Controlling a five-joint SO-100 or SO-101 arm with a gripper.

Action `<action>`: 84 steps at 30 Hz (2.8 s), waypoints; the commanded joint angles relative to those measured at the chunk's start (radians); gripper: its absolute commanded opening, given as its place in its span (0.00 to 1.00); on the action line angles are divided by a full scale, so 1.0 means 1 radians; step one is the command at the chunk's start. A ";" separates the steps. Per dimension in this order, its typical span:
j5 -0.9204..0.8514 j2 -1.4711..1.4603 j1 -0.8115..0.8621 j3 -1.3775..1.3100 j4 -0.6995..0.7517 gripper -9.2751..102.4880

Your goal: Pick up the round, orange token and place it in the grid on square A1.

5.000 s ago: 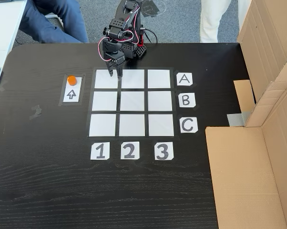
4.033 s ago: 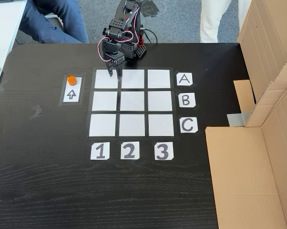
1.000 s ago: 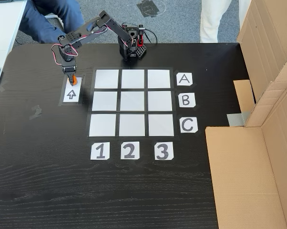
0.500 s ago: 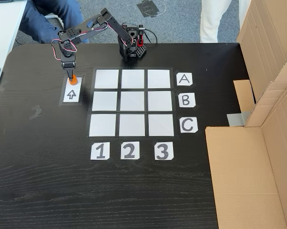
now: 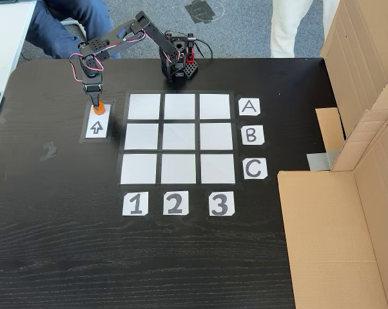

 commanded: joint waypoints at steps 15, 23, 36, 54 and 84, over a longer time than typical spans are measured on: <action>-0.015 -0.040 -0.012 -0.008 -0.038 0.30; -0.018 -0.060 -0.014 -0.009 -0.051 0.30; -0.018 -0.069 -0.018 -0.018 -0.055 0.22; -0.014 0.118 -0.021 -0.037 0.035 0.20; -0.023 0.979 -0.342 0.905 -0.021 0.20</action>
